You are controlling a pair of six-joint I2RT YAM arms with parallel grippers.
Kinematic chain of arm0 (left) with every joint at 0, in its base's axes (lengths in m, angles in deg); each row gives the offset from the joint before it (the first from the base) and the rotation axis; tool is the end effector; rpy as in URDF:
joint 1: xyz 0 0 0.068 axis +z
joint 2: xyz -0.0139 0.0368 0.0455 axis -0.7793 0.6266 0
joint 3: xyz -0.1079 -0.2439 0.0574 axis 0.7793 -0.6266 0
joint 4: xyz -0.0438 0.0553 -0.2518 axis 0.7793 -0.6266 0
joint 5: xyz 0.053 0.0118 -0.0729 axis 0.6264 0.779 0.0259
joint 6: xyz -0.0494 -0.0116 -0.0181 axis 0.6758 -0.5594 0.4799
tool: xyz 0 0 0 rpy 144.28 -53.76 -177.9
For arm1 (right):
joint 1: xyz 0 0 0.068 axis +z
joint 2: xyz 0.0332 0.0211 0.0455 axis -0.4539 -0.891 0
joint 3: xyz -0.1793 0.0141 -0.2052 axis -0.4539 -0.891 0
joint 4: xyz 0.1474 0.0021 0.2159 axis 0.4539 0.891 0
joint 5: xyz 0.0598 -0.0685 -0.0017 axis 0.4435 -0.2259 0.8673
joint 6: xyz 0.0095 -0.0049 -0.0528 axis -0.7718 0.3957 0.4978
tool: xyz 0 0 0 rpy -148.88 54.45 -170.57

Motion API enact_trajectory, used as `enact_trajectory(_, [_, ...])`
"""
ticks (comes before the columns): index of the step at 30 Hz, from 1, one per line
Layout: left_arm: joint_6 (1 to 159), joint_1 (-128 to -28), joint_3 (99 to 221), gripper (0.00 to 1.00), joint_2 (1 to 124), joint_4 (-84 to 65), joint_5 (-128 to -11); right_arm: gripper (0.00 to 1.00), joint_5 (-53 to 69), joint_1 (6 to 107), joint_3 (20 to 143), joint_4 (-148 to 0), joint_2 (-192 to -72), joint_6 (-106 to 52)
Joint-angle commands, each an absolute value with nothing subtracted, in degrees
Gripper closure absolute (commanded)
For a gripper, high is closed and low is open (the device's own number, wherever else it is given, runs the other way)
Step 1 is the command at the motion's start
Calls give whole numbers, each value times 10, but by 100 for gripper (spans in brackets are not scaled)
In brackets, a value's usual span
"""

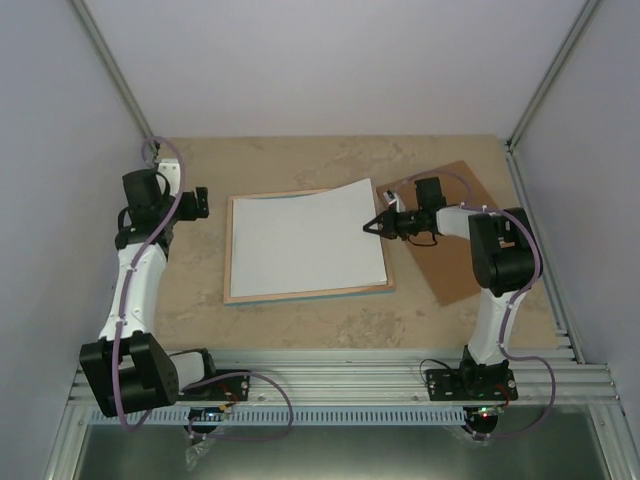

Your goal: Put the photo into the frame

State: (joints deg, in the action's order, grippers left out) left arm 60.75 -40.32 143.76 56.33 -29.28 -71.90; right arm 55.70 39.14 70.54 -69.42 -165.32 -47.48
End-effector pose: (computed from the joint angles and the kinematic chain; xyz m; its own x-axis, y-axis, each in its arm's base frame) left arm 0.2675 0.0448 0.3091 -0.4958 0.0402 -0.8675 0.0377 0.9990 0.0247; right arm 0.3719 0.1100 0.1289 -0.9790 0.0544 -0.1965 -0.1465 0.4825 0.8635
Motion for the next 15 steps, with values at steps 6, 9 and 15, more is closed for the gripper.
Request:
enact_trajectory(6, [602, -413, 1436, 1, 578, -274, -712, 99, 542, 409, 709, -708, -1660, -482])
enact_trajectory(9, [600, -415, 1434, 1, 578, -276, -710, 99, 537, 411, 715, -707, -1666, -479])
enact_trajectory(15, [595, -420, 1426, 1, 579, -275, -704, 100, 537, 418, 739, -687, -1682, -465])
